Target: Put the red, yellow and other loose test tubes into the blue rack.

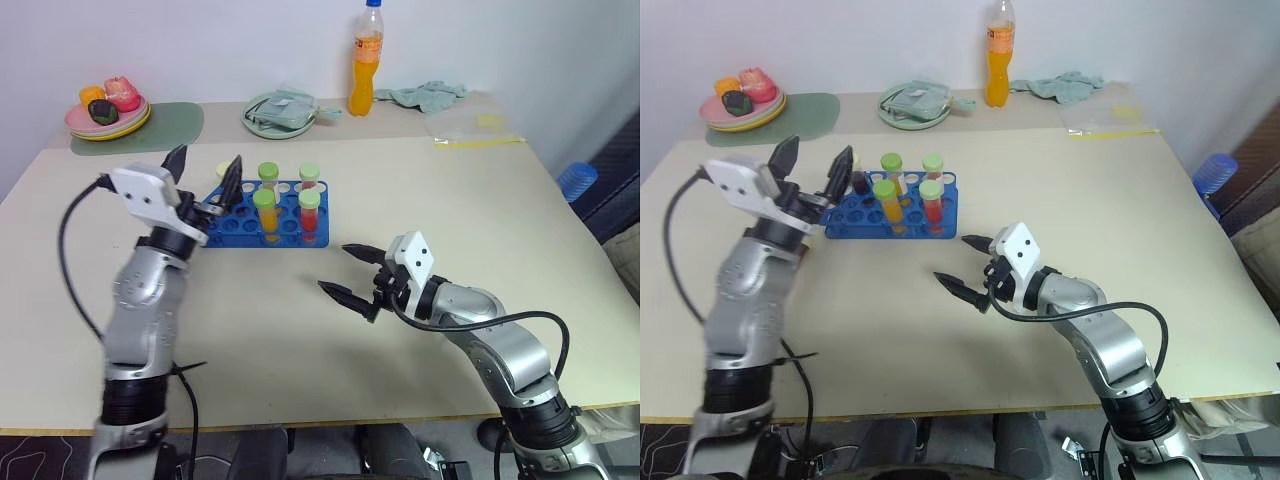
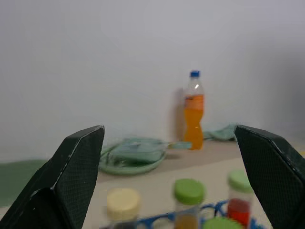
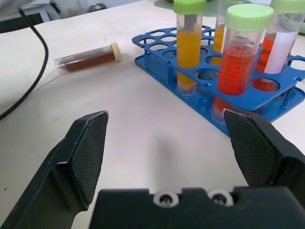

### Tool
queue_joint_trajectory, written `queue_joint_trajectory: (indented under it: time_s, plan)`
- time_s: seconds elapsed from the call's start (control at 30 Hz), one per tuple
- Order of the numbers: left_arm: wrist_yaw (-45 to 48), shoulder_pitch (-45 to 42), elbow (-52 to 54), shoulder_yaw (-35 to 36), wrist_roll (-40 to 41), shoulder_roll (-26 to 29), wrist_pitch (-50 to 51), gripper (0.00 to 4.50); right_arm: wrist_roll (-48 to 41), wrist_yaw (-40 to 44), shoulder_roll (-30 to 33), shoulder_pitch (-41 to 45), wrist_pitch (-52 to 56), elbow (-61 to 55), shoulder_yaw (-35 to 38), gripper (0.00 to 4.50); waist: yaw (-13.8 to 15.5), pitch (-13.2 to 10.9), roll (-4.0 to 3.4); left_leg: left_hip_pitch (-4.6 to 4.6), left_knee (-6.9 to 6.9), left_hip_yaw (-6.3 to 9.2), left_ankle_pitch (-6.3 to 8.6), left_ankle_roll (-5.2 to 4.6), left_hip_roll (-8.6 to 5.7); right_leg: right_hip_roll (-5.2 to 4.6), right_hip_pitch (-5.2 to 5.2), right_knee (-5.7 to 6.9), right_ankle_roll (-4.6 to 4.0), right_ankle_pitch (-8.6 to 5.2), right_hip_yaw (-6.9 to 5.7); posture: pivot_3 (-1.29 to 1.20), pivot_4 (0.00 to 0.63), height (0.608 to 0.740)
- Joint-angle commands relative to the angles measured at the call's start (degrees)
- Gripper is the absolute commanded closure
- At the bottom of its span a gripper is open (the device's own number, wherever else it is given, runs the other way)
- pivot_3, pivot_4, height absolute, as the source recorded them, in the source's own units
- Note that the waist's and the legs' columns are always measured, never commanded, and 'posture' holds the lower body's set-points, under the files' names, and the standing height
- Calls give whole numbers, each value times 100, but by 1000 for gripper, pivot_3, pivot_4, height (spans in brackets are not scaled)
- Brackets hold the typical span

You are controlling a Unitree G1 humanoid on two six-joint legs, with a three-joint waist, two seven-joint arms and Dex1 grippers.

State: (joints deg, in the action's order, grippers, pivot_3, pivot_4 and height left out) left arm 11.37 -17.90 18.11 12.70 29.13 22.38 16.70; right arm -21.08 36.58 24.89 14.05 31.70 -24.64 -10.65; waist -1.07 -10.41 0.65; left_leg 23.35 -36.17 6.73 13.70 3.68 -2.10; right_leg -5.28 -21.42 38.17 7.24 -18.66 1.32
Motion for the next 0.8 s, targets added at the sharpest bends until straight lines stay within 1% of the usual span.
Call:
queue_joint_trajectory:
  time_s: [0.03, 0.07, 0.1, 0.13, 0.17, 0.2, 0.23, 0.27, 0.33, 0.43, 0.6, 0.8]
  plan:
    - [-649, -369, 386, 638, 649, 675, 1934, 26, -66, 103, 32, 122, -103, -111, 112, 214, -1, -2, 4, 0, 0, 0, 0, 0, 0, 0, 0, 0, 0, 0, 0, 0, 150, 740]
    - [-939, -496, 372, 749, 617, 986, 2697, 26, -67, 127, 39, 138, -109, -88, 122, 214, -5, -4, 6, 0, 0, 2, 0, 0, 1, 3, -1, 2, 0, 0, -1, 0, 150, 740]
    - [-1142, -593, 363, 810, 600, 1185, 3227, 26, -66, 143, 40, 151, -111, -71, 127, 214, -11, -3, 5, 1, -1, 4, 0, 0, 1, 5, -1, 4, 0, 0, -1, 0, 150, 740]
    - [-1073, -751, 225, 834, 807, 1550, 4032, 26, -66, 177, 44, 176, -120, -43, 126, 214, -11, -3, 6, -1, 0, 2, 0, 0, 1, 5, -1, 5, 0, 0, 2, 0, 150, 740]
    - [-805, -946, 63, 716, 1030, 2048, 4982, 26, -60, 226, 49, 216, -141, 3, 114, 214, -16, -4, 8, -1, 0, 2, 1, -1, 1, 5, -1, 5, 0, 0, 2, 0, 150, 740]
    - [-480, -1195, -181, 604, 1328, 2415, 5919, 26, -54, 266, 44, 257, -164, 52, 98, 214, -20, -6, 10, -1, 1, 1, 0, -1, 1, 7, -2, 4, 0, 0, 2, 0, 150, 740]
    - [-218, -1428, -403, 478, 1514, 2686, 6668, 26, -46, 298, 34, 295, -183, 97, 84, 214, -32, -7, 10, -1, 0, 3, 0, -1, 2, 10, -3, 8, 0, -1, 1, 0, 150, 740]
    - [-36, -1583, -563, 257, 1548, 2927, 7066, 26, -37, 326, 16, 335, -204, 143, 66, 214, -34, -8, 8, -1, 3, 4, 0, -1, 2, 11, -3, 6, 0, -1, 2, 0, 150, 740]
    - [159, -1797, -839, -182, 1469, 3213, 7404, 26, -20, 369, -34, 421, -247, 237, 18, 214, -56, -8, 8, -5, 3, 3, 0, -1, 2, 11, -1, 9, 0, -1, 2, 0, 150, 740]
    - [450, -2074, -1230, -1107, 1090, 3490, 7386, 26, 8, 406, -90, 489, -306, 323, -36, 214, -100, -8, 8, -5, 7, 4, -1, 1, 5, 12, -3, 9, -1, -1, 3, 0, 150, 740]
    - [910, -2417, -1821, -1890, 722, 3403, 7188, 26, 53, 389, -112, 453, -361, 322, -63, 214, -131, -8, 8, -1, 13, 1, -2, 4, 6, 12, -12, 11, -2, -1, 6, 0, 150, 740]
    - [1475, -2637, -2301, -2588, 299, 3450, 6896, 26, -164, 738, 218, 203, -157, -91, -60, 214, -133, -8, 8, 4, 12, -1, -2, 4, 6, 11, -20, 11, -2, -1, 9, 0, 150, 740]
